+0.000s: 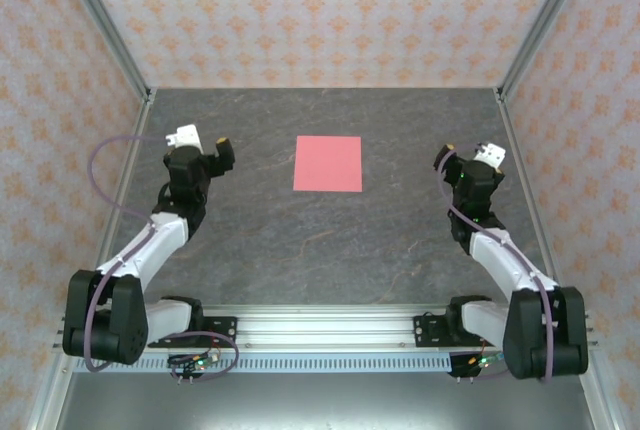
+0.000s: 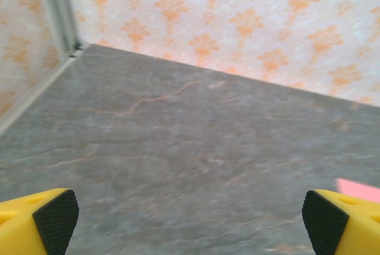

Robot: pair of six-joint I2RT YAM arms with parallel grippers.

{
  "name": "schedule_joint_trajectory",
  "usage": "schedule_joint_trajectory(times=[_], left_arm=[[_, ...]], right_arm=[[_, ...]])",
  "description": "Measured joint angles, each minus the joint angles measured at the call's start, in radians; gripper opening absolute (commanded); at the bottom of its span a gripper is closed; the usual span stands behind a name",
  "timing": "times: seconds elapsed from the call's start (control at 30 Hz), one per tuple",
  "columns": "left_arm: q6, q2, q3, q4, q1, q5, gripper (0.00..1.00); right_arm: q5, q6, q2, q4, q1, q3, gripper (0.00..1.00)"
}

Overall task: Fold a paper plane with a square sheet of paper (fold left side to right side)
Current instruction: Move the square sheet of paper to the center of the table.

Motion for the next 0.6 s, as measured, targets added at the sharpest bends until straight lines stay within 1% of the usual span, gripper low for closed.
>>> schedule_joint_trajectory(times=[0.07,0.17,0.2,0.3,0.4,0.6], left_arm=[[-0.027,0.037,0.096,-0.074,-0.050,0.018,1.00],[-0.039,0.122,0.218,-0.171,-0.184,0.039,1.00],[-0.039,0.165,0.259,-0.200,-0.236,0.049,0.99],[-0.040,0.318,0.380,-0.270,-0.352,0.095,1.00],[-0.042,0.487,0.517,-0.351,-0.415,0.127,1.00],[-0.041,0.785,0.810,-0.523,-0.479,0.142,1.00]], right_arm=[[-0.030,0.049,-0.019,-0.059,0.000,0.026,1.00],[-0.076,0.111,-0.024,-0.144,0.008,0.057,1.00],[-0.089,0.127,-0.023,-0.171,0.016,0.064,1.00],[-0.117,0.156,-0.021,-0.229,0.048,0.069,1.00],[-0.132,0.171,-0.012,-0.274,0.079,0.072,1.00],[-0.137,0.178,-0.009,-0.306,0.107,0.077,1.00]])
